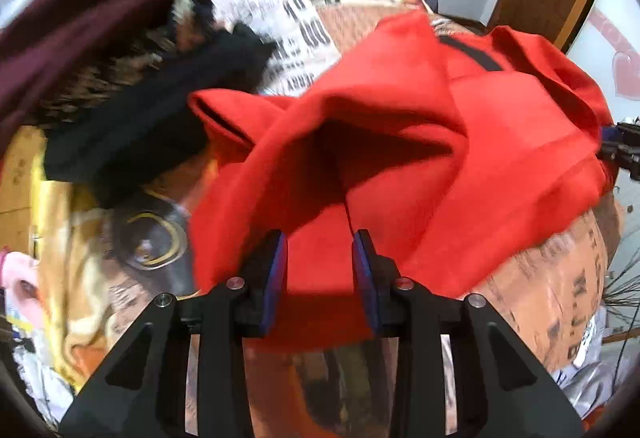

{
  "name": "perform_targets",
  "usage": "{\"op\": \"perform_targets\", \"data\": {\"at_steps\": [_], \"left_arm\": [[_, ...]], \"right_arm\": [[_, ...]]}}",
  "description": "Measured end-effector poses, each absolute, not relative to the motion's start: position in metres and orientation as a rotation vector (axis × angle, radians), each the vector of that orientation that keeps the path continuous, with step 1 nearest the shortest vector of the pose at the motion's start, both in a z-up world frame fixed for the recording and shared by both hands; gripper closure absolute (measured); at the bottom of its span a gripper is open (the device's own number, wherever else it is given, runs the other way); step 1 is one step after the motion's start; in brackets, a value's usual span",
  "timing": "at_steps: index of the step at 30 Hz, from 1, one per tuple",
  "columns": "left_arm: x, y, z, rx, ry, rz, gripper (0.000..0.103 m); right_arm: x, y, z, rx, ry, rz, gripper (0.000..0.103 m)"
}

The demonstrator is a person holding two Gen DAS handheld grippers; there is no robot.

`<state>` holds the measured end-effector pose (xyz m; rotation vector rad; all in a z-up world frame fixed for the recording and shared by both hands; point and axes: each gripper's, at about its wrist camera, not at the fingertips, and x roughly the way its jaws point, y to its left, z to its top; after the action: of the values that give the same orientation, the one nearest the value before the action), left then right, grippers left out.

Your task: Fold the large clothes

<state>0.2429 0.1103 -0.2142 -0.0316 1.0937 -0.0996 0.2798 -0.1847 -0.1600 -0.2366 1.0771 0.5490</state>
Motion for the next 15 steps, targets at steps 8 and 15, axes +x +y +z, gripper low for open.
{"op": "perform_targets", "data": {"at_steps": [8, 15], "left_arm": [[0.308, 0.13, -0.199, -0.153, 1.004, -0.163, 0.069], [0.328, 0.19, -0.229, -0.238, 1.032, 0.129, 0.069]], "right_arm": [[0.352, -0.175, -0.153, -0.12, 1.069, 0.54, 0.058], [0.389, -0.239, -0.156, 0.085, 1.037, 0.249, 0.058]]}}
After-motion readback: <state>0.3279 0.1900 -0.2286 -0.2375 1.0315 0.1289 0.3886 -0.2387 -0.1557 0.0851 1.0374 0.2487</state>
